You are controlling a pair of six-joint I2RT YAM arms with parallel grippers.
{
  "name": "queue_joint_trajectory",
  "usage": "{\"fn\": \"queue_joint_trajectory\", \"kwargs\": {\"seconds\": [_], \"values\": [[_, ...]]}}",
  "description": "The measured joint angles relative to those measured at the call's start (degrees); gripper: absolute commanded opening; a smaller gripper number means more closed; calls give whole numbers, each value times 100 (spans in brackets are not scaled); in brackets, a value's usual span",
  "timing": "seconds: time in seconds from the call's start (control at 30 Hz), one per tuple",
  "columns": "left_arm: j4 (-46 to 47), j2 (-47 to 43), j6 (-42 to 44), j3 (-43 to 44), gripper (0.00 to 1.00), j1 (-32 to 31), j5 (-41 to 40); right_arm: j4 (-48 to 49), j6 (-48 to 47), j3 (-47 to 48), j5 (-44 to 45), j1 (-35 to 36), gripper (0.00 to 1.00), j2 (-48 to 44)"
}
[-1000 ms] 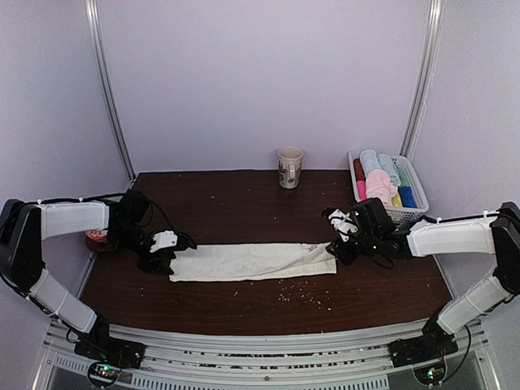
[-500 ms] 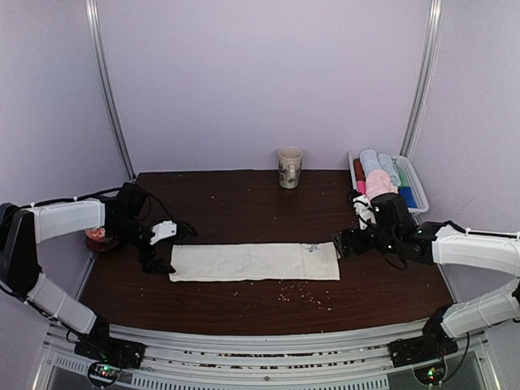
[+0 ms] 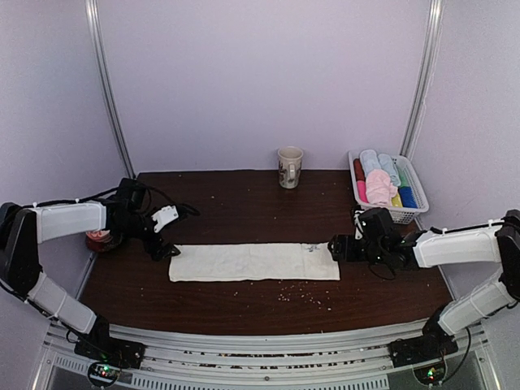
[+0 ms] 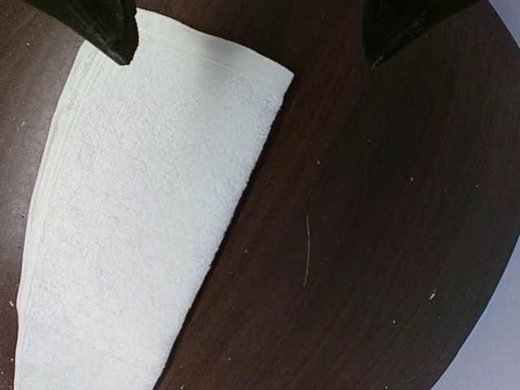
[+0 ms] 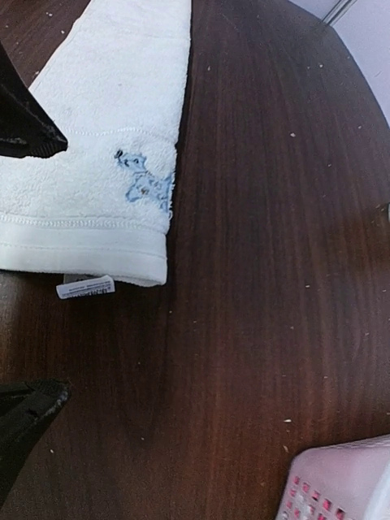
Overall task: Roll the towels
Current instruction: Pick up the towel from the center of the board.
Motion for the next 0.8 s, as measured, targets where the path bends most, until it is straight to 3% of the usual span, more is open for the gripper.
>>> {"fn": "queue_joint_trajectory", "kwargs": {"seconds": [0.27, 0.57, 0.67, 0.8], "values": [[79, 197, -155, -57, 98, 0, -219, 382, 564, -11, -345, 0, 71, 953], [94, 107, -212, -96, 98, 0, -223, 942, 835, 105, -549, 9, 59, 1379], [92, 17, -214, -116, 98, 0, -214, 1071, 890, 208, -566, 37, 51, 1547], [94, -33, -214, -116, 98, 0, -203, 1198, 942, 258, -570, 39, 32, 1694]]}}
